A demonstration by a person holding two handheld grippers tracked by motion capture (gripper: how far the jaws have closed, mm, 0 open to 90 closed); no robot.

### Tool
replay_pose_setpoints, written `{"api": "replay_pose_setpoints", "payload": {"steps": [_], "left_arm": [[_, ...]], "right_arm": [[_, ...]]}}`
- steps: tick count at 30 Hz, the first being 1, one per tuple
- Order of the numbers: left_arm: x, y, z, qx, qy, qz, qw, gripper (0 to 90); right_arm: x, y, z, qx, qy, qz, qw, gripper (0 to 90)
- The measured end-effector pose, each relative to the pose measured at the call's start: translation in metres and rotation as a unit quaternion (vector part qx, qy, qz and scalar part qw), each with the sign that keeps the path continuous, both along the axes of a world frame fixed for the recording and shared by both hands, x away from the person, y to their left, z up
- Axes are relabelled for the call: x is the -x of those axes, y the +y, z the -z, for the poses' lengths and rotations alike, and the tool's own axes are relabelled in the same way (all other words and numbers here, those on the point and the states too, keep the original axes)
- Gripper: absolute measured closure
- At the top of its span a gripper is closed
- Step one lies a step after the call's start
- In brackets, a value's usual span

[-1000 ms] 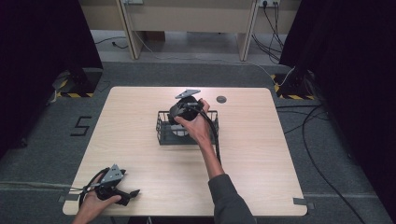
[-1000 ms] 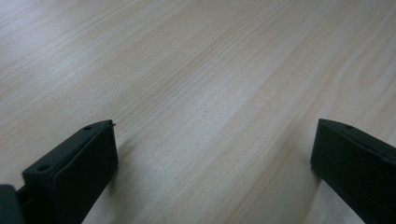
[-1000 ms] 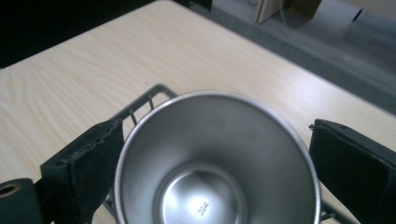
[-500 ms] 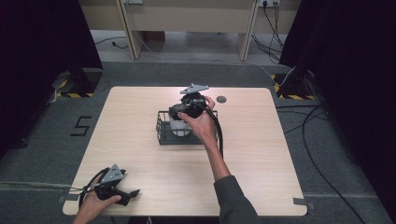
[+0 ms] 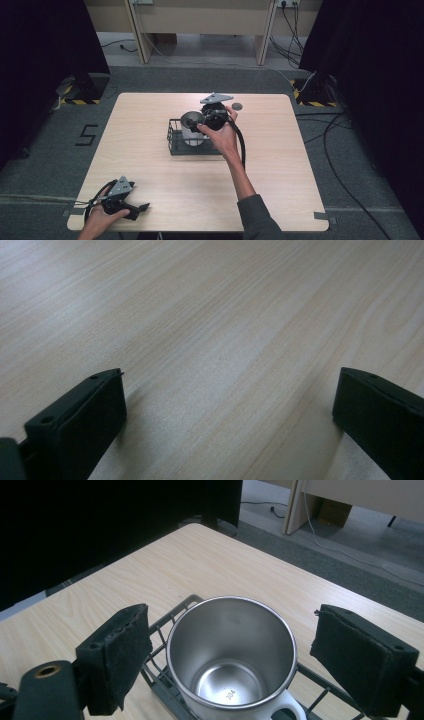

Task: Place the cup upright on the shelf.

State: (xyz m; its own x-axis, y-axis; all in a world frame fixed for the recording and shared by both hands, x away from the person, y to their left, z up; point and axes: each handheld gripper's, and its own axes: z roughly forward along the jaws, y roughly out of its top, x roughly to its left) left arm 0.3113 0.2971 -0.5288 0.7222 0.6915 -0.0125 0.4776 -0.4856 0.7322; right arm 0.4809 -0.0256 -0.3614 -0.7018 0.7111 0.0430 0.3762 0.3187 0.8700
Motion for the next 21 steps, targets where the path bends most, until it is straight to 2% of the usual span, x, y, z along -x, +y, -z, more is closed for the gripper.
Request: {"api": "replay_pose_setpoints", "payload": {"steps": [14,21], "left_arm": [[0.000,0.000,0.000,0.000,0.000,0.000,1.0000,0.0],[0.000,0.000,0.000,-0.001,0.000,0.000,1.0000,0.0]], "right_arm": [[0.015,-0.017,-0.002,-0.007,-0.004,-0.006,0.9999,15.5],[0.026,-0.035,0.004,-0.014,-0.006,-0.005,0.9999,15.5]]}}
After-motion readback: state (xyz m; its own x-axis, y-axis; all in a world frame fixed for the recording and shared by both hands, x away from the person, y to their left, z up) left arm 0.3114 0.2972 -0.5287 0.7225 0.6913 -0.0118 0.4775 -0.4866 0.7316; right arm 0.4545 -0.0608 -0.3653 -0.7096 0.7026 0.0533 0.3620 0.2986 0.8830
